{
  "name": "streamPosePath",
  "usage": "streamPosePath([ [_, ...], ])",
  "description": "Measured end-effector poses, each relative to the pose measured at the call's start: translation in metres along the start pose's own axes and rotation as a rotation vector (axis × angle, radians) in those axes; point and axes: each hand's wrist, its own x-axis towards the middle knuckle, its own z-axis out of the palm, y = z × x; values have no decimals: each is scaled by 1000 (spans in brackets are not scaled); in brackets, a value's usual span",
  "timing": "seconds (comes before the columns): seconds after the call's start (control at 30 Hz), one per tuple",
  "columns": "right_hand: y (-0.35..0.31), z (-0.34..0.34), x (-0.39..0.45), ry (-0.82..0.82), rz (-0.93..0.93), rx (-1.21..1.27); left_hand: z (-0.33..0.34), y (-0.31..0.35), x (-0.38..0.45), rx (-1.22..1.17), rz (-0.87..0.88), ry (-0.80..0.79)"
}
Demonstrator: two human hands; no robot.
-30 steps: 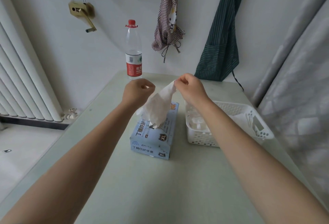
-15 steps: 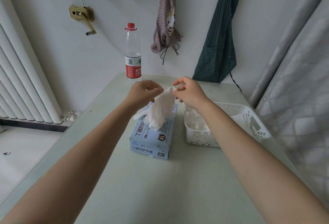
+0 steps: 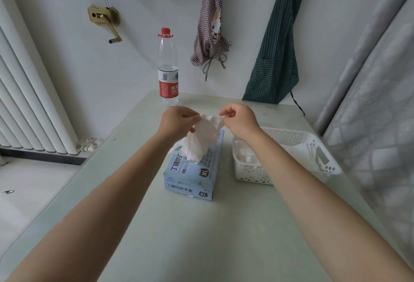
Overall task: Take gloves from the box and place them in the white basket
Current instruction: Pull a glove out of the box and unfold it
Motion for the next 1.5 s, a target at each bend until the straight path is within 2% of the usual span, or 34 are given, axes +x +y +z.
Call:
streamPosePath([
  [0.17, -12, -5, 9, 88, -74, -22, -4, 9, 4, -143, 44, 31],
  [0.3, -22, -7, 12, 55, -140, -5, -9, 27, 9, -204, 139, 92],
  [0.4, -22, -6, 10, 61, -133, 14, -10, 33, 11, -207, 156, 109],
  [0.5, -25, -9, 7, 59, -122, 60, -9, 34, 10, -185, 133, 12],
  [0.6, -32, -12, 3, 69, -121, 105, -3, 27, 9, -28, 170, -48],
  [0.77, -45, -20, 1, 148, -201, 165, 8, 32, 4, 52, 160, 58],
  [0.9, -52, -33, -1, 274, -297, 163, 6, 42, 1, -60, 87, 70],
  [0.97, -55, -39, -3, 284, -332, 144, 4, 49, -2, -193, 66, 23],
  [1.07, -57, -46, -6, 235, -345, 114, 1, 62, -7, -397, 90, -225],
  [1.17, -61, -52, -11, 173, -338, 103, 4, 70, -14, -315, 165, -356],
  [1.27, -64, -59, -17, 176, -336, 99, 11, 74, -20, -227, 147, -265],
  [1.37, -64, -68, -20, 203, -306, 98, 11, 75, -22, -207, 44, -119],
  [1.5, -61, -80, -24, 97, -156, 26, 3, 83, -27, -234, 6, 19],
])
